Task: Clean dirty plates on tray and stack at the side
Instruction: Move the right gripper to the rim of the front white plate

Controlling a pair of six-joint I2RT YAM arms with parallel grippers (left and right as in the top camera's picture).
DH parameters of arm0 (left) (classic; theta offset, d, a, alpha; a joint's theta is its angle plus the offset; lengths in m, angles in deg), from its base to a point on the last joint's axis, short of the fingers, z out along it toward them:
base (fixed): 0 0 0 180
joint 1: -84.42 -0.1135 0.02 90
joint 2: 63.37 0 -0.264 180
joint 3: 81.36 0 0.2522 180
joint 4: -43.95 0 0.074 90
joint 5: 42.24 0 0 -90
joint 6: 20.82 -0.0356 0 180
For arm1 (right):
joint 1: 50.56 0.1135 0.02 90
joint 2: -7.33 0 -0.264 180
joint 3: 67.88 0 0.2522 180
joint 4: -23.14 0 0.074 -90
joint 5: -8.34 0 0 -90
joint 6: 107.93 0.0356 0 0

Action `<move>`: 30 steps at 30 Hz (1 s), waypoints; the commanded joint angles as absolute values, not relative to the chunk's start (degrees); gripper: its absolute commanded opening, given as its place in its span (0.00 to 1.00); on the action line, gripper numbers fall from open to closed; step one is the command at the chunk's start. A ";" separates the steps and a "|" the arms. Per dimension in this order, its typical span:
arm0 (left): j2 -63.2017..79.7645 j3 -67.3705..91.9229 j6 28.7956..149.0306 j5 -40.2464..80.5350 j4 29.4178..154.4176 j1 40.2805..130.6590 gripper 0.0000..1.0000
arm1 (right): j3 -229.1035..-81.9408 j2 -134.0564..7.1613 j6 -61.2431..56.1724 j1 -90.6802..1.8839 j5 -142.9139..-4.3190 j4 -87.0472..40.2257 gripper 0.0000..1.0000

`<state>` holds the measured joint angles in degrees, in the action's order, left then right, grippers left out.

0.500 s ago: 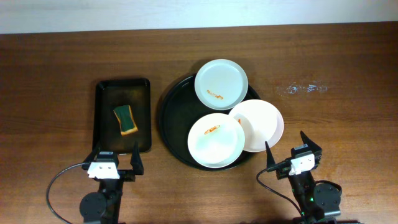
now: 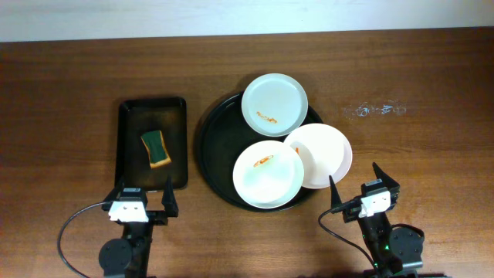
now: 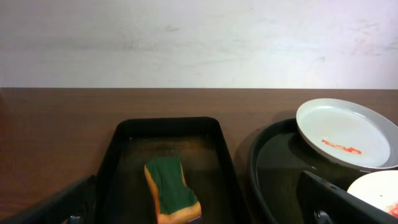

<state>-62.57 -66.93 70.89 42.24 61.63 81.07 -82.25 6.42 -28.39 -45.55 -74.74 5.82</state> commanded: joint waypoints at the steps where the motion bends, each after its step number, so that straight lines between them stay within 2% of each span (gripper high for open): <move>1: -62.96 -67.09 70.43 43.09 62.05 80.98 0.99 | -81.96 6.81 -28.00 -45.72 -74.68 5.50 0.99; 17: -62.96 -67.09 70.43 43.07 62.05 80.98 0.99 | -81.96 6.81 -27.93 -45.72 -73.65 6.94 0.99; 21: -62.96 -67.09 70.43 43.07 62.05 80.98 0.99 | -87.73 6.53 -18.84 -45.74 -73.30 4.80 0.99; 24: -62.96 -67.09 70.43 43.07 62.05 80.98 0.99 | -104.13 -0.88 -18.93 -45.76 -73.89 -7.31 0.99; 27: -62.96 -67.09 70.43 43.07 62.05 80.98 0.99 | -127.16 -19.37 -18.93 -45.76 -73.91 -25.50 0.99; 30: -62.96 -67.09 70.43 43.09 62.05 80.98 0.99 | -157.94 -45.84 -18.91 -45.72 -72.47 -57.08 0.99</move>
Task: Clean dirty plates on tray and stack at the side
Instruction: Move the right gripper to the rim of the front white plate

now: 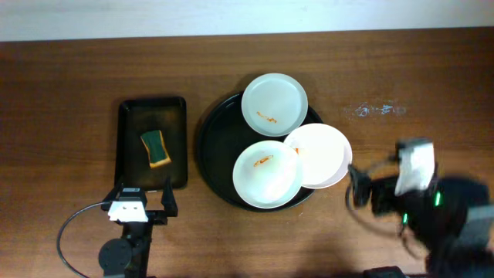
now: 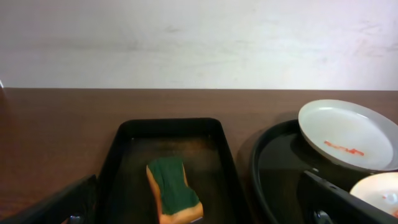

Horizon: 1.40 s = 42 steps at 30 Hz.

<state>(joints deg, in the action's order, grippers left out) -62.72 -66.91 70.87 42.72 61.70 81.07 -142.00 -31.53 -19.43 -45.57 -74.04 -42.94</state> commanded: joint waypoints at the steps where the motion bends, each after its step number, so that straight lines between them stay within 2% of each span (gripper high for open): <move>1: -62.96 -67.09 70.43 43.07 62.05 80.98 0.99 | -164.58 -51.63 -18.91 -45.72 -70.28 -63.38 0.99; 5: -62.96 -67.09 70.43 43.07 62.05 80.98 0.99 | -183.16 -71.87 -18.93 -45.72 -56.64 -81.91 0.99; 8: -62.96 -67.09 70.43 43.07 62.05 80.98 0.99 | -182.24 -78.80 -18.91 -45.57 -56.16 -86.33 1.00; 9: -62.96 -67.09 70.43 43.07 62.05 80.98 0.99 | -179.71 -80.29 -18.91 -44.82 -56.21 -85.69 0.96; 14: -62.96 -67.09 70.43 43.09 62.05 80.98 0.99 | -161.61 -79.39 -7.19 -40.82 -56.84 -71.07 0.83; 17: -62.96 -67.09 70.43 43.07 62.05 80.98 0.99 | -150.37 -79.22 3.76 -34.97 -66.81 -57.69 0.75; 19: -62.96 -67.09 70.43 43.09 62.05 80.98 0.99 | -146.79 -79.28 5.53 -32.78 -72.67 -50.70 0.67; 22: -62.96 -67.09 70.43 43.07 62.05 80.98 0.99 | -143.75 -79.41 5.55 -32.08 -74.65 -43.11 0.64; 25: -62.96 -67.09 70.43 43.07 62.05 80.98 0.99 | -142.44 -80.53 5.55 -32.08 -74.61 -40.67 0.64; 27: -62.96 -67.09 70.43 43.07 62.05 80.98 0.99 | -141.28 -82.26 5.51 -32.06 -72.71 -38.33 0.99; 29: -62.96 -67.09 70.43 43.07 62.05 80.98 0.99 | -141.04 -83.54 5.49 -32.08 -71.18 -37.21 0.99; 30: -62.96 -67.09 70.43 43.07 62.05 80.98 0.99 | -141.04 -84.18 5.51 -32.08 -71.40 -36.91 0.90; 31: -62.96 -67.09 70.43 43.07 62.05 80.98 0.99 | -141.04 -84.70 5.51 -32.08 -71.40 -36.58 0.73; 32: -62.96 -67.09 70.43 43.09 62.05 80.98 0.99 | -141.04 -85.23 5.51 -32.06 -71.38 -36.03 0.65; 35: -62.96 -67.09 70.43 43.07 62.05 80.98 0.99 | -141.00 -86.10 5.51 -31.75 -71.40 -35.16 0.54; 42: -62.96 -67.09 70.43 43.09 62.05 80.98 0.99 | -139.99 -87.68 5.53 -29.50 -71.42 -33.19 0.38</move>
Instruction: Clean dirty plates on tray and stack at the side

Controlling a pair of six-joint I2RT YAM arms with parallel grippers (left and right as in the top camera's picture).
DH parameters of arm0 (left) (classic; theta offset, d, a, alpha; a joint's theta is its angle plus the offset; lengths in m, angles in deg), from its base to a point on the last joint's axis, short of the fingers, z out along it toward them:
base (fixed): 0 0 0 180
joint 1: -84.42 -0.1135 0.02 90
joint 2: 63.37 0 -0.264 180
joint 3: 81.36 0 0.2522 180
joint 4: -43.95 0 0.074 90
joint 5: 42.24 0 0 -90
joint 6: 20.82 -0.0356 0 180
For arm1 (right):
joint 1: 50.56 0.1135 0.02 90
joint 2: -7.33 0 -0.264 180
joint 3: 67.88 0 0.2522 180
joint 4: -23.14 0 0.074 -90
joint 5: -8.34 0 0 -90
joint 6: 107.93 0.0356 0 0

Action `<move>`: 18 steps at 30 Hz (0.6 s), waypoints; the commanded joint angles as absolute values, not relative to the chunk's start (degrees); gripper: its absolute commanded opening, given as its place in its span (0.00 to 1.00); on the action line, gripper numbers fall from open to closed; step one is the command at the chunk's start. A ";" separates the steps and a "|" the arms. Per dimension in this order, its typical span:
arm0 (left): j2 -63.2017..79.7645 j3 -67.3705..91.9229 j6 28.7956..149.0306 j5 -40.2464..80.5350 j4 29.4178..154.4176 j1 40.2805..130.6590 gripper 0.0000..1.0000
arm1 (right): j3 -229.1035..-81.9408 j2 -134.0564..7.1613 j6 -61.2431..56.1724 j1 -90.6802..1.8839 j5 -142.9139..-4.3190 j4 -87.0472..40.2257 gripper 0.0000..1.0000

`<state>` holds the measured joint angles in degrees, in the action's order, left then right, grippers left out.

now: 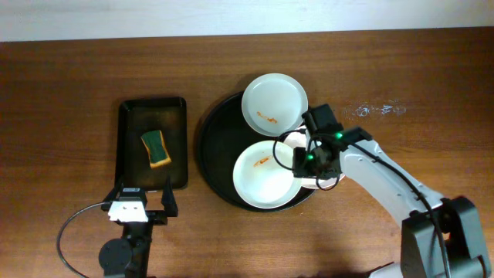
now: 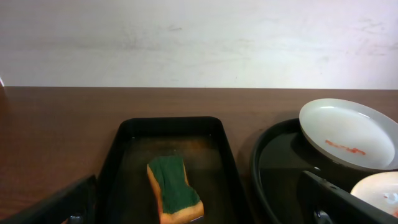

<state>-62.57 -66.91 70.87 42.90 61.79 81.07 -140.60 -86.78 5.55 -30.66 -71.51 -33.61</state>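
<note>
Three white plates lie on the round black tray [image 1: 212, 150]. The back plate [image 1: 275, 104] [image 2: 347, 132] and the front plate [image 1: 266, 176] both carry orange smears. The right plate [image 1: 333, 150] hangs over the tray's right rim and is largely covered by my right gripper [image 1: 302, 154], which sits low over its left edge; its fingers are too dark to separate. A green and yellow sponge [image 1: 155, 147] [image 2: 174, 194] lies in the rectangular black tray [image 1: 127, 166]. My left gripper [image 1: 143, 202] [image 2: 199, 219] stands open just in front of that tray, holding nothing.
The right arm [image 1: 386, 181] reaches in from the front right corner across the bare wood. A faint wet smear [image 1: 378, 110] marks the table right of the round tray. A pale wall [image 2: 199, 43] runs along the back.
My right gripper has moved from beside the right plate, off the tray's right edge, to over that plate's left edge between the three plates. The left gripper, sponge and plates are where they were.
Both grippers first rested open at the front edge, left before the sponge tray, right before the plates. Then the right arm was raised and blurred to the right of the tray. Now it is low over the right plate; the left has stayed put.
</note>
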 commanded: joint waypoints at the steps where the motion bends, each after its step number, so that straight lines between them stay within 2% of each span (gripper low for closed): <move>1: -62.96 -67.09 70.43 43.09 62.05 80.98 0.99 | -139.84 -87.83 5.51 -29.46 -71.84 -33.28 0.37; 14: -62.96 -67.09 70.43 43.07 62.05 80.98 0.99 | -138.90 -89.16 5.53 -29.46 -72.18 -32.84 0.36; 18: -62.96 -67.09 70.43 43.07 62.05 80.98 0.99 | -138.81 -89.16 5.53 -29.46 -72.03 -32.78 0.27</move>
<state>-62.57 -66.91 70.89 42.90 61.79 81.07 -139.53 -88.64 5.64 -29.94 -72.56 -32.78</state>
